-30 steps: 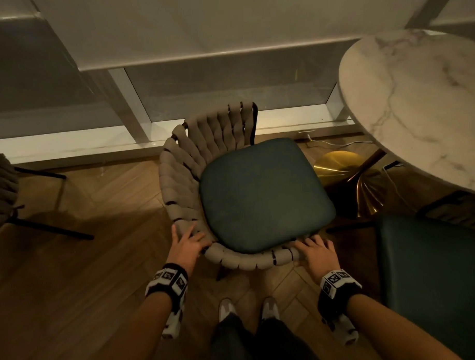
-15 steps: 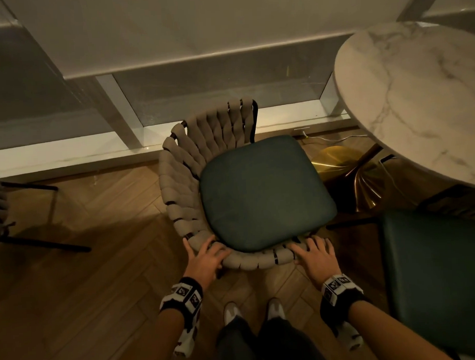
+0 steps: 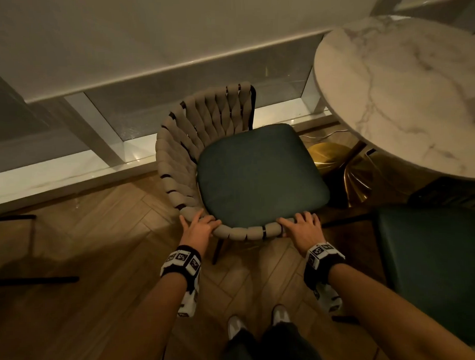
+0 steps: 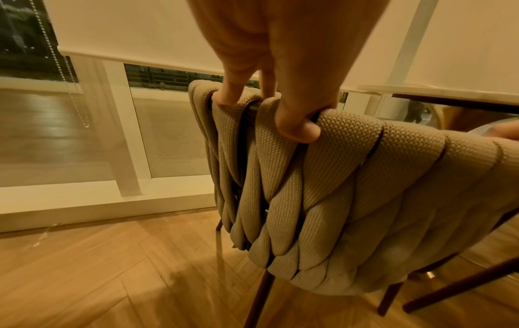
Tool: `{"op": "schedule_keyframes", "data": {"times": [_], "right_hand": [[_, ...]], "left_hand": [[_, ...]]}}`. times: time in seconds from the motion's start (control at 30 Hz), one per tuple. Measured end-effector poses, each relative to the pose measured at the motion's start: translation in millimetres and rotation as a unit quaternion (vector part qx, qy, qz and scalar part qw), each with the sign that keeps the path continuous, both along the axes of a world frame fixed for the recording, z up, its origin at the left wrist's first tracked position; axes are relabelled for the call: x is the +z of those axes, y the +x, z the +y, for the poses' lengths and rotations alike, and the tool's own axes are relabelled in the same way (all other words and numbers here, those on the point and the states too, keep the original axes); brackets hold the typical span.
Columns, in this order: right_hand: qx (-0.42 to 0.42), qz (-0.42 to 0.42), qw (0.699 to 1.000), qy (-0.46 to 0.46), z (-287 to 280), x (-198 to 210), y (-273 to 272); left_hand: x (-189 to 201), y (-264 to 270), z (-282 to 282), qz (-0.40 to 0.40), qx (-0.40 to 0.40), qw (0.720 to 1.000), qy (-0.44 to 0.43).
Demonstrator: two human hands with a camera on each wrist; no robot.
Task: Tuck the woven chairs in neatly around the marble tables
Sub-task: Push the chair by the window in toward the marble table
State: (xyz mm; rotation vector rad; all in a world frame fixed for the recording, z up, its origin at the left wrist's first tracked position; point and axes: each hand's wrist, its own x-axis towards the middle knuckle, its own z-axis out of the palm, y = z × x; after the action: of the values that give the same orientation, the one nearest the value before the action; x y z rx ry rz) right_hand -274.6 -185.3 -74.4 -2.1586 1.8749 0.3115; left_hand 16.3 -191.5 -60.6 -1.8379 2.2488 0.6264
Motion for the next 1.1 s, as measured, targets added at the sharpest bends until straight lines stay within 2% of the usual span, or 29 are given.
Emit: {"op": "schedule_keyframes", "data": {"times": [0.23, 0.43, 0.6, 0.73, 0.87, 1.1], "right_hand": [[-0.011, 0.0, 1.0, 0.023, -22, 7, -18], [-0.013, -0.022, 1.0, 0.001, 1, 5, -15], [-0.037, -0.075, 0.996, -0.004, 30, 18, -40], [-0.129, -0.048, 0.99, 0.026, 76, 23, -104], [-0.27, -0.038, 0.962, 0.021, 139, 35, -193], [-0.42, 0.02, 0.907, -0.006, 259, 83, -371]], "left_hand": [[7, -23, -15, 0.012, 0.0, 1.0, 0.003], [7, -24, 0, -0.021, 0.002, 1.0, -0.006], [9, -58, 16, -0.057, -0.053, 0.996, -0.054], [14, -116, 25, -0.004, -0.131, 0.987, -0.097], [18, -184, 32, 0.055, -0.218, 0.965, -0.135], [30, -339, 69, 0.123, -0.339, 0.929, -0.088]]}}
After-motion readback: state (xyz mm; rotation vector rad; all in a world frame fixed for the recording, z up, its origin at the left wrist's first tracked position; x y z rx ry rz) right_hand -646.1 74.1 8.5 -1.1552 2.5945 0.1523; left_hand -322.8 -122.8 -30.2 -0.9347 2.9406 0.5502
